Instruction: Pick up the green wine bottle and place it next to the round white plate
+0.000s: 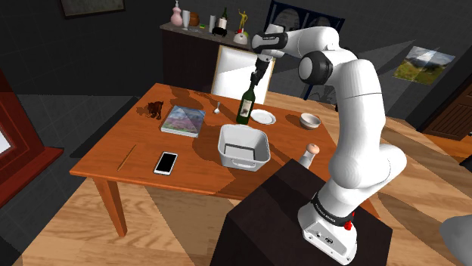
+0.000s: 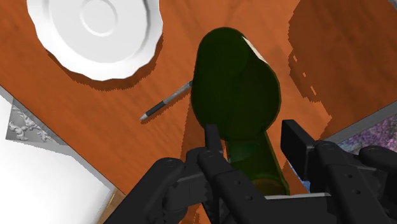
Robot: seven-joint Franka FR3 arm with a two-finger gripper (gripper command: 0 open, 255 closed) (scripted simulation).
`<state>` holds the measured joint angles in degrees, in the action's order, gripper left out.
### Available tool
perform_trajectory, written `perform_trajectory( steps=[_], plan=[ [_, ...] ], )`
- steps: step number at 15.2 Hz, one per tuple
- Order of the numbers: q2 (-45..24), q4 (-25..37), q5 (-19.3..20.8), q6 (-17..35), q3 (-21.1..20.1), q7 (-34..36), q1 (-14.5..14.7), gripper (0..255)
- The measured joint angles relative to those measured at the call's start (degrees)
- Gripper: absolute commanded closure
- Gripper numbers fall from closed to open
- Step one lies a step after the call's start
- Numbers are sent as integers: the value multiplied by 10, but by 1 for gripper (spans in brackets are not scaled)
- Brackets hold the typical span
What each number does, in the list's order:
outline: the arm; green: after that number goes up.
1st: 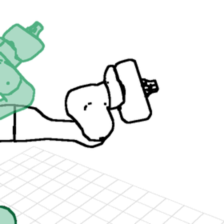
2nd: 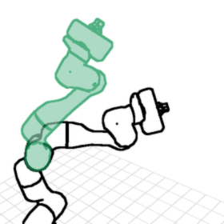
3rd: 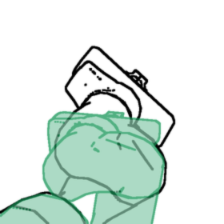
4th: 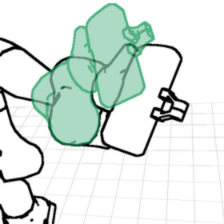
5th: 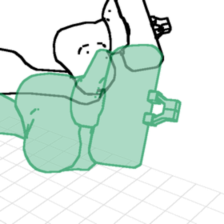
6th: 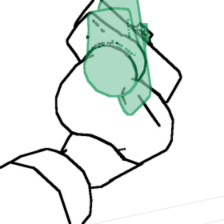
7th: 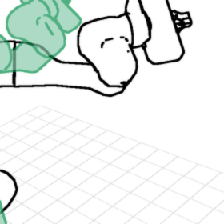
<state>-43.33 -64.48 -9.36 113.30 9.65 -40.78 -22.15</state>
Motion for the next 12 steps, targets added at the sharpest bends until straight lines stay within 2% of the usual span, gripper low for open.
perform_trajectory(
  steps=[1,2,9,12],
  plan=[
    [0,0,0,0,0,0,0,255],
    [0,0,0,0,0,0,0,0],
    [5,-1,0,-4,0,0,0,0],
    [17,25,3,-41,2,2,-1,0]
  ],
)
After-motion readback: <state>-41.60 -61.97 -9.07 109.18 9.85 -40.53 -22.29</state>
